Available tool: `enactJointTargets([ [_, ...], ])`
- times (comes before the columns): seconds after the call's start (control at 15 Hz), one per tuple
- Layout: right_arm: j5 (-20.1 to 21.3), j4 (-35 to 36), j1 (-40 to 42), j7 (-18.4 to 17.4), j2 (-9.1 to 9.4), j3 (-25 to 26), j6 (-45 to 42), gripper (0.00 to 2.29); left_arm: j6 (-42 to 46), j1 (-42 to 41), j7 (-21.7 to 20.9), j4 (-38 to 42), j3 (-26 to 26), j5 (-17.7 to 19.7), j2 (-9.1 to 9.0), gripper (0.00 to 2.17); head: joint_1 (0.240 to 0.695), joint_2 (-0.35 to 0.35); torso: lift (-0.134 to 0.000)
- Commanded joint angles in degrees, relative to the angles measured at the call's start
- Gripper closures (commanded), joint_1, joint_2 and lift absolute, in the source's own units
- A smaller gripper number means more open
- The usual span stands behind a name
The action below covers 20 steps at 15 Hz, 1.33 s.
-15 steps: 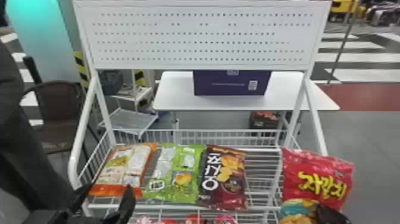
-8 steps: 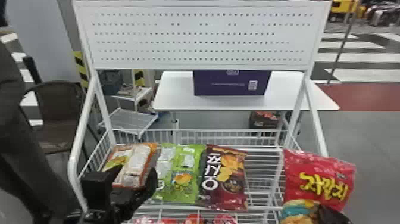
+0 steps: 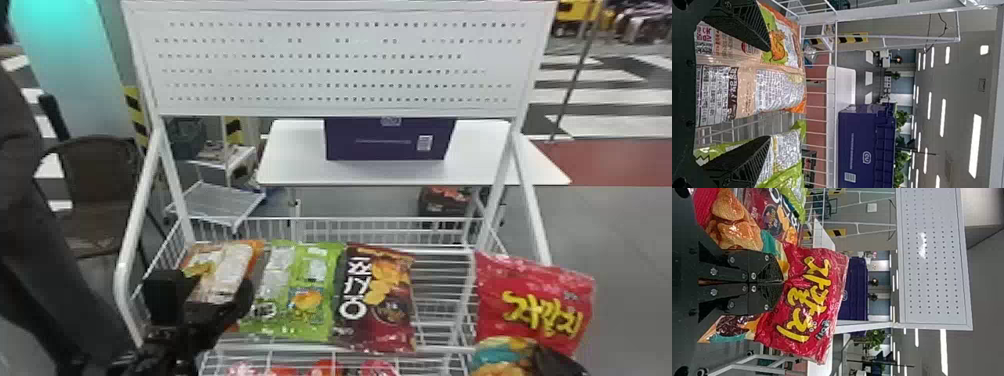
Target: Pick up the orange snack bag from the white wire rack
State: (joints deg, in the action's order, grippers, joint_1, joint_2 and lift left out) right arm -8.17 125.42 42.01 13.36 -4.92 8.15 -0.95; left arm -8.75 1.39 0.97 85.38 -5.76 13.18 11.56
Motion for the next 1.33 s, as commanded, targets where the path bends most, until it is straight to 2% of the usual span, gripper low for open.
enactJointTargets([
  [0.0,-0.01,0.0,0.0,0.0,0.08,0.02,0.03,2.22,0.0,0.55,-0.01,-1.09,0.22,0.01,0.13,0.26,0.499,0.0,0.0],
  [0.07,-0.1,-0.09,-0.08,0.09,-0.09,0.02,0.03,2.22,0.0,0.55,0.08,-1.09,0.22,0.01,0.13,0.53,0.499,0.0,0.0],
  [0.13,-0.1,-0.09,-0.08,0.09,-0.09,0.02,0.03,2.22,0.0,0.55,0.17,-1.09,0.22,0.01,0.13,0.89,0.499,0.0,0.0],
  [0.27,-0.18,-0.09,-0.08,0.09,-0.09,0.02,0.03,2.22,-0.18,0.46,0.61,-1.09,0.22,0.1,0.13,1.74,0.499,0.0,0.0],
  [0.4,-0.27,-0.09,-0.08,0.09,-0.09,0.02,0.03,2.22,-0.71,0.28,0.17,-1.01,0.31,0.01,0.13,1.8,0.499,0.0,0.0],
  [0.47,-0.89,-0.09,-0.08,0.26,-0.09,0.02,0.03,2.22,-0.71,0.19,0.17,-1.01,0.4,-0.08,0.13,1.91,0.499,0.0,0.0],
  [0.73,-1.15,0.0,-0.17,0.35,0.0,0.11,0.03,2.22,-1.06,0.19,-0.09,-0.74,0.75,-0.08,0.13,1.92,0.499,0.0,0.0],
  [0.87,-1.15,0.0,-0.26,0.35,0.0,0.2,0.03,2.22,-0.53,-0.68,0.61,0.84,0.93,-0.08,0.13,2.0,0.499,0.0,0.0],
  [1.13,-1.15,-0.09,-0.52,0.35,0.0,0.29,0.03,2.22,0.17,-9.03,1.93,14.37,4.09,0.62,0.48,2.0,0.499,0.0,0.0],
  [1.27,-1.15,-0.09,-0.7,0.35,0.0,0.2,0.21,2.22,0.35,-15.27,0.43,21.41,6.02,0.97,0.39,2.0,0.499,0.0,0.0],
])
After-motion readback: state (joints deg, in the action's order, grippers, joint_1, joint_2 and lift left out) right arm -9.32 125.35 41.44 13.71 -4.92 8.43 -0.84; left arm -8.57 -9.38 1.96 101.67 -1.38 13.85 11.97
